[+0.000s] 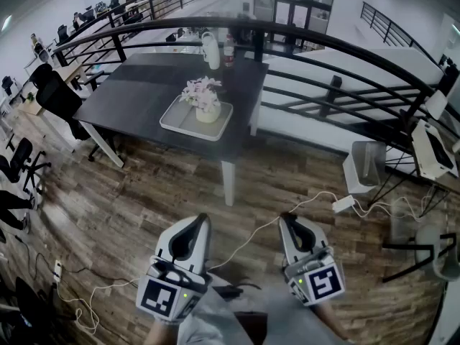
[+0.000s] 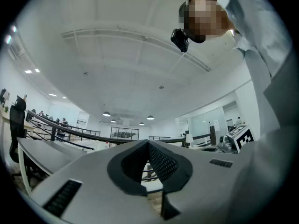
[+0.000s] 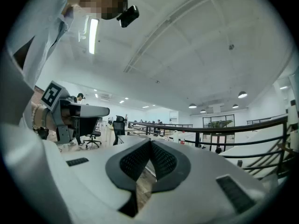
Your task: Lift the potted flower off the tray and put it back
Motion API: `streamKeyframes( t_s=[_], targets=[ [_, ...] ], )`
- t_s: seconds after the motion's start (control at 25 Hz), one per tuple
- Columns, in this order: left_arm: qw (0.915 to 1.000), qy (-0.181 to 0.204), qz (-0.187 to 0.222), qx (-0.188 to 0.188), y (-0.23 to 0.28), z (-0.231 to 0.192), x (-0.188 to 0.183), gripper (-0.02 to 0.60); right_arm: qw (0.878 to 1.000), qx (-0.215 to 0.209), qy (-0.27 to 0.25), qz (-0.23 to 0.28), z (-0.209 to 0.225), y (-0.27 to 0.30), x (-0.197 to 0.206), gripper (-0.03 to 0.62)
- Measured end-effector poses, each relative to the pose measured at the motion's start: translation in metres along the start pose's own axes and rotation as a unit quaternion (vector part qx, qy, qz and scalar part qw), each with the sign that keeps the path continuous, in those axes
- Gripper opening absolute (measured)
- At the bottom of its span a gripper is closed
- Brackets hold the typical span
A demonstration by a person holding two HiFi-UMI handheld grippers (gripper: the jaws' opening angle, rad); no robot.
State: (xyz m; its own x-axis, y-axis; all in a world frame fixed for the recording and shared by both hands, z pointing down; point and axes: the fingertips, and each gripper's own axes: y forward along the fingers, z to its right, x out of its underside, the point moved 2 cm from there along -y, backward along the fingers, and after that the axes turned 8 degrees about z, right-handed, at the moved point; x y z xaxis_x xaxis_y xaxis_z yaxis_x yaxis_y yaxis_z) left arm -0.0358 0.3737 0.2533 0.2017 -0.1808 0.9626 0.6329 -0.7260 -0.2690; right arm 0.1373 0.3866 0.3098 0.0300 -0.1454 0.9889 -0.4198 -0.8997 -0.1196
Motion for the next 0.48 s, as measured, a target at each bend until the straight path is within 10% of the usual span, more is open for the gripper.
streamKeyframes(
  t_s=[0.48],
  targets=[
    [1.0,-0.002,-0.002,-0.006,-0.006,0.0063,0.001,-0.002,1.0,-0.005,0.003,-0.003,-0.0044,-0.0102,-0.0001,0.0]
  ],
)
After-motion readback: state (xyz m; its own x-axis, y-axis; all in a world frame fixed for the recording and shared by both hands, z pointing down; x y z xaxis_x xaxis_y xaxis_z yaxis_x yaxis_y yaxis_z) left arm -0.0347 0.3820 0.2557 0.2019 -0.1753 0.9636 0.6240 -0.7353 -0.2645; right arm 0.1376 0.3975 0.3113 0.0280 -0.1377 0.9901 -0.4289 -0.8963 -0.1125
